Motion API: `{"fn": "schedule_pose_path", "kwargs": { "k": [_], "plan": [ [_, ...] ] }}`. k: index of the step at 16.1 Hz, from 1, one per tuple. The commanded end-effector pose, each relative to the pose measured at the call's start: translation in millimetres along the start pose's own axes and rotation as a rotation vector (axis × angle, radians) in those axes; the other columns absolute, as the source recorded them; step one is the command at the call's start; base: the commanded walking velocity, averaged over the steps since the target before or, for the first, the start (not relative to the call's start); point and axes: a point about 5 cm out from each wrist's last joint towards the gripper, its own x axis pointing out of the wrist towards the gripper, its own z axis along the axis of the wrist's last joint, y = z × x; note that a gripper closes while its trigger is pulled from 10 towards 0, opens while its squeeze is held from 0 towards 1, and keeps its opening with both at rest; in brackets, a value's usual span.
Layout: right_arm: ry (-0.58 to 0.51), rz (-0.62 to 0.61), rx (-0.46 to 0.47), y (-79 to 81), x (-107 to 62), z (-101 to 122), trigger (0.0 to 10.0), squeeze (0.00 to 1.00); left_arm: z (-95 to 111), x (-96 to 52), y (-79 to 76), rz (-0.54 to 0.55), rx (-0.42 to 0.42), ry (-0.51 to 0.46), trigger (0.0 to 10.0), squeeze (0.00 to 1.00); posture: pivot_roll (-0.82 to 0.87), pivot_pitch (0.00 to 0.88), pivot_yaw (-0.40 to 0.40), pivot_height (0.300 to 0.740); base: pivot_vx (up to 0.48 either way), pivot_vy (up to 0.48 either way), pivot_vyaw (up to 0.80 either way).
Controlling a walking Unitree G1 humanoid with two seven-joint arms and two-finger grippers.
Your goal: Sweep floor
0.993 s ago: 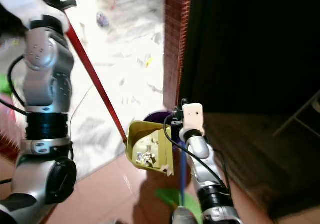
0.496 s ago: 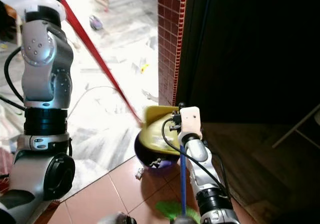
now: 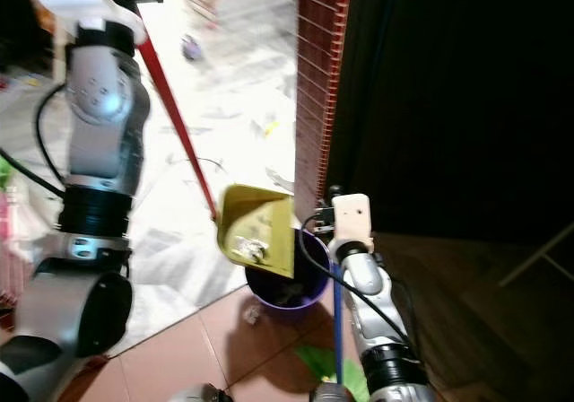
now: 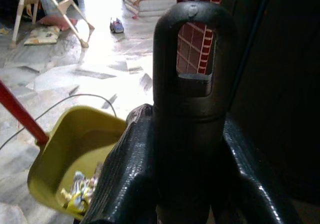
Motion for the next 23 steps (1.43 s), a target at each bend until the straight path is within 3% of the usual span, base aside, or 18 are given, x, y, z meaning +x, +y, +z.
{"fn": "schedule_pose_path", "kwargs": {
  "k": [1, 6, 14, 16, 17, 21, 23],
  "plan": [
    [0.01, -0.014, 0.029, -3.6, -2.2, -0.2, 10.0, 0.0, 16.1, 7.6, -16.2, -0.079, 0.008, -0.096, 10.0, 0.0, -0.12, 0.0, 0.068, 0.74, 0.0, 0.0, 0.0],
    [-0.067, -0.066, 0.06, -13.4, -10.3, 17.7, 10.0, 0.0, 12.2, -15.8, -63.2, -0.358, -0.033, -0.134, 10.0, 0.0, -0.14, 0.0, 0.099, 0.74, 0.0, 0.0, 0.0],
    [-0.141, -0.116, 0.058, -22.5, -17.8, 39.5, 10.0, 0.0, 43.6, -36.6, -111.4, -0.706, -0.103, -0.323, 10.0, 0.0, -0.13, 0.0, 0.093, 0.74, 0.0, 0.0, 0.0],
    [-0.155, -0.108, 0.045, -23.0, -15.4, 43.3, 10.0, 0.0, 42.9, -48.0, -118.6, -0.758, -0.113, -0.316, 10.0, 0.0, -0.12, 0.0, 0.085, 0.74, 0.0, 0.0, 0.0],
    [-0.165, -0.093, 0.032, -20.7, -11.1, 47.5, 10.0, 0.0, 38.2, -74.1, -127.9, -0.862, -0.152, -0.265, 10.0, 0.0, -0.11, 0.0, 0.077, 0.74, 0.0, 0.0, 0.0],
    [-0.178, -0.077, 0.009, -20.9, -7.9, 52.4, 10.0, 0.0, 37.6, -115.5, -137.7, -0.997, -0.233, -0.189, 10.0, 0.0, -0.12, 0.0, 0.058, 0.74, 0.0, 0.0, 0.0],
    [-0.182, -0.073, -0.002, -22.0, -7.5, 53.6, 10.0, 0.0, 36.7, -114.7, -137.9, -0.986, -0.24, -0.166, 10.0, 0.0, -0.12, 0.0, 0.053, 0.74, 0.0, 0.0, 0.0]
  ]
}}
